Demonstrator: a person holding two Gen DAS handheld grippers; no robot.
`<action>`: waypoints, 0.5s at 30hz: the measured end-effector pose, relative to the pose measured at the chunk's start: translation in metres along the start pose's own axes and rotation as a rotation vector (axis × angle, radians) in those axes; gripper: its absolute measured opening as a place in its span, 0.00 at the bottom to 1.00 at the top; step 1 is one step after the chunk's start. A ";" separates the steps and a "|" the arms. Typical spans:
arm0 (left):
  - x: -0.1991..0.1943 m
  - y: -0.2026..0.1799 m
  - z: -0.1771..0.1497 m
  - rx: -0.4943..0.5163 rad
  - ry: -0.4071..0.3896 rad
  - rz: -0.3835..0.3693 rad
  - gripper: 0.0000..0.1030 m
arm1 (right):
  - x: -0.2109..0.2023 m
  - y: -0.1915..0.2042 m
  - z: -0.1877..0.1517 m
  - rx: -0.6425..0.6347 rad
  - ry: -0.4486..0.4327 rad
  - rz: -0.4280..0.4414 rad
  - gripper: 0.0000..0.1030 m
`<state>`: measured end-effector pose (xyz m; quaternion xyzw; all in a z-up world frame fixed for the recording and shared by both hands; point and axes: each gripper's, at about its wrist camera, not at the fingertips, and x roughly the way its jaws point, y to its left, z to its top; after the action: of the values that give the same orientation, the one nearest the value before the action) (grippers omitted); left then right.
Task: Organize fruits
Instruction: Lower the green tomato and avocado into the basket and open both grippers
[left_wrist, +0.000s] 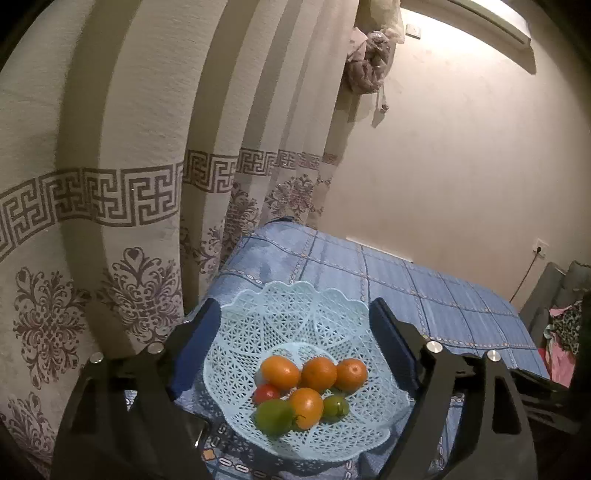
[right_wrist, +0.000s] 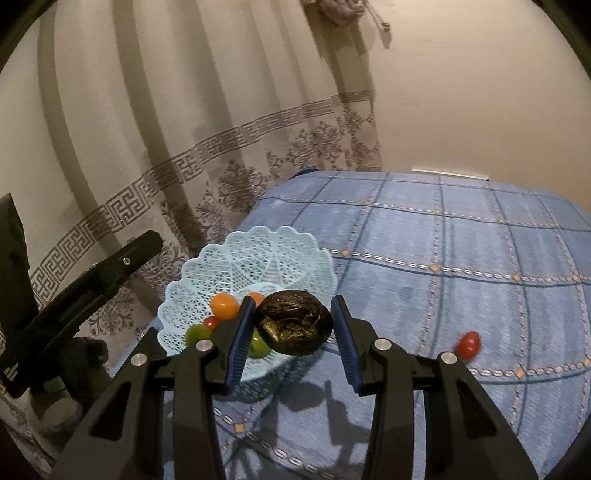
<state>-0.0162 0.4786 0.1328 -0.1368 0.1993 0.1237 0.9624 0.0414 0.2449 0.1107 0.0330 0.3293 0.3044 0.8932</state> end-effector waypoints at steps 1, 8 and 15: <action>0.000 0.001 0.001 -0.002 -0.003 0.004 0.84 | 0.004 0.004 0.001 -0.005 0.004 0.005 0.41; -0.001 0.006 0.001 -0.024 -0.008 0.020 0.91 | 0.021 0.017 0.011 -0.021 -0.025 0.032 0.61; 0.001 0.008 0.000 -0.020 0.002 0.019 0.94 | 0.017 -0.001 0.008 0.041 -0.026 0.017 0.61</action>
<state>-0.0177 0.4858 0.1311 -0.1446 0.2003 0.1349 0.9596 0.0574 0.2550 0.1071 0.0580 0.3237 0.3047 0.8939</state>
